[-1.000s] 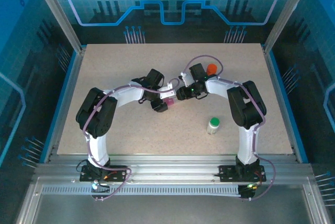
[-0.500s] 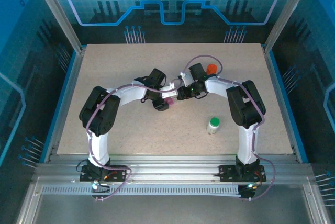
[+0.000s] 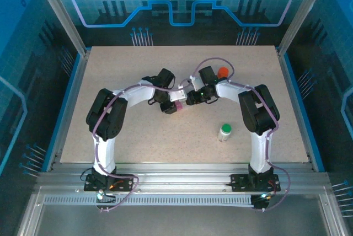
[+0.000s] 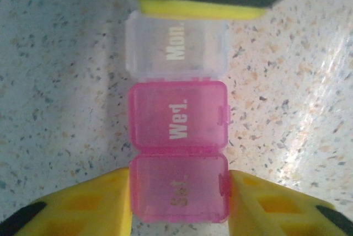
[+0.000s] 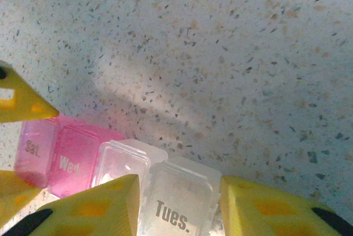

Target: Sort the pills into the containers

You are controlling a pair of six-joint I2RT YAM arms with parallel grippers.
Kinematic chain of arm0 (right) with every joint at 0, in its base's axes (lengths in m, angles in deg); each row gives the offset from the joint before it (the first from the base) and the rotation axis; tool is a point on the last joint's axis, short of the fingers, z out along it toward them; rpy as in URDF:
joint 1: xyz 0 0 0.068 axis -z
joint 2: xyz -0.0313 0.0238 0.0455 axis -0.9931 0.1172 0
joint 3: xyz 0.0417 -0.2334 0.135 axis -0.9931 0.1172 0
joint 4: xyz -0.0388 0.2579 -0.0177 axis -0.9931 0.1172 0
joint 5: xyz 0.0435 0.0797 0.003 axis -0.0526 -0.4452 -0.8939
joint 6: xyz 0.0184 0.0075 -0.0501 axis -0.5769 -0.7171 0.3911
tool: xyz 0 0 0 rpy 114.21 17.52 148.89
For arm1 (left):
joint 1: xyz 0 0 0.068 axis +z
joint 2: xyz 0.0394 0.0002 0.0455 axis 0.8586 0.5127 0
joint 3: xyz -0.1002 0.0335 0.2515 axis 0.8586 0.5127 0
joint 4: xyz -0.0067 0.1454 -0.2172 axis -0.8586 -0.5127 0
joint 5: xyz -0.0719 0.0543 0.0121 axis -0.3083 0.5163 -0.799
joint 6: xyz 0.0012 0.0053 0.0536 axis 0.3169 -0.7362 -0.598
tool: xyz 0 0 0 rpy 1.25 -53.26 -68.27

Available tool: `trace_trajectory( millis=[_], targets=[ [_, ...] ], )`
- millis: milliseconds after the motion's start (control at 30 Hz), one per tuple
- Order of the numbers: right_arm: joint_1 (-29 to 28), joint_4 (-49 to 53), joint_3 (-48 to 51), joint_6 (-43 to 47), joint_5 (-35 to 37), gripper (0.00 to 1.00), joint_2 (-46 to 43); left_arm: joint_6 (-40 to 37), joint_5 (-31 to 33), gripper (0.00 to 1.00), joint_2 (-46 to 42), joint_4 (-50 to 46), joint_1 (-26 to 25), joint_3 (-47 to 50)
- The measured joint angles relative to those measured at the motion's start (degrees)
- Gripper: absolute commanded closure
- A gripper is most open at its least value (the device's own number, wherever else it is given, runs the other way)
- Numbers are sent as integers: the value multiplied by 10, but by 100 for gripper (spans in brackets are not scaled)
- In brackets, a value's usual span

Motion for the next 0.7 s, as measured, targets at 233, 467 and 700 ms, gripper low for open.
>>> trace_trajectory(
  millis=[233, 467, 700],
  targets=[
    [-12, 9, -20, -6, 24, 58, 10, 38, -67, 66, 13, -42, 29, -22],
    [-23, 16, -30, -6, 50, 59, 12, 98, -115, 57, 17, -45, 54, -28],
    [-23, 16, -30, -6, 54, 59, 12, 157, -118, 45, 17, -43, 88, -38]
  ],
)
